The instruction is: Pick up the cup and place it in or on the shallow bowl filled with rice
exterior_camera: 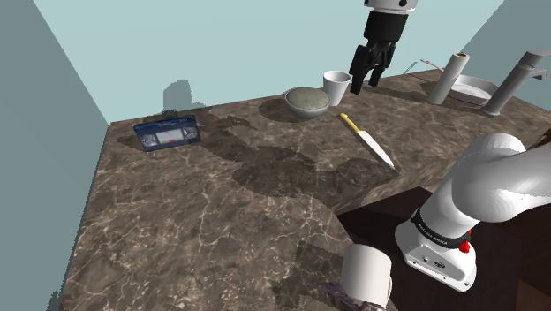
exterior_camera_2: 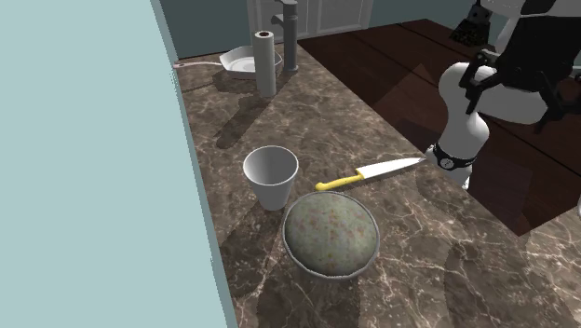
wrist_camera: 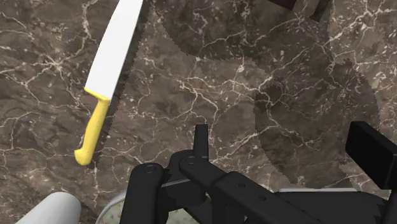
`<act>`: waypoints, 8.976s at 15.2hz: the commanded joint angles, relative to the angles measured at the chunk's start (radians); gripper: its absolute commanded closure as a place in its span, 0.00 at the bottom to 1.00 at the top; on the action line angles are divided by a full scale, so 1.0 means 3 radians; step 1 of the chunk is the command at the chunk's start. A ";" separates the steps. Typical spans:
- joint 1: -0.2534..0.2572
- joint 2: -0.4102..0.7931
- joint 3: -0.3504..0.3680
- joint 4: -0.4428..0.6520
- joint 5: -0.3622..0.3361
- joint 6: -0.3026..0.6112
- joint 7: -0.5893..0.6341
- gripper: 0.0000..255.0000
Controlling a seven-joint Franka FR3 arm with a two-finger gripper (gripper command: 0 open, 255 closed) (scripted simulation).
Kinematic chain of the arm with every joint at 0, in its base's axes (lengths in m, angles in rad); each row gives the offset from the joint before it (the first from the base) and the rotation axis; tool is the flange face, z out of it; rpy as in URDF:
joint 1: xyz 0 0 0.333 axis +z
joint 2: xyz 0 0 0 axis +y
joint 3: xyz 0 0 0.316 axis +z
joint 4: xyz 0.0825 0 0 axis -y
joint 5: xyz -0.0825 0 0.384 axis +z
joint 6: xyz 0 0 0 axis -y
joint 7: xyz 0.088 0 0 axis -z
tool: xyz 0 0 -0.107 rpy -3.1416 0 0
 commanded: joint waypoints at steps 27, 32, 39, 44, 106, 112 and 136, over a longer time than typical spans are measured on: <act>-0.0497 0.2599 -0.1365 0.1631 0.0221 0.0708 -0.1645 0.00; -0.0722 0.3274 -0.1473 0.2283 0.0529 0.0592 -0.1947 0.00; -0.0898 0.3714 -0.1474 0.2634 0.0728 0.0596 -0.2097 0.00; -0.0865 0.3720 -0.1458 0.2443 0.0746 0.0793 -0.2116 0.00; -0.0291 0.3046 -0.1227 0.3263 0.0487 -0.0426 -0.0946 1.00; -0.0194 0.2915 -0.1174 0.2896 0.0439 -0.0160 -0.0867 1.00; -0.0153 0.2832 -0.1154 0.2136 0.0420 0.0516 -0.0968 0.00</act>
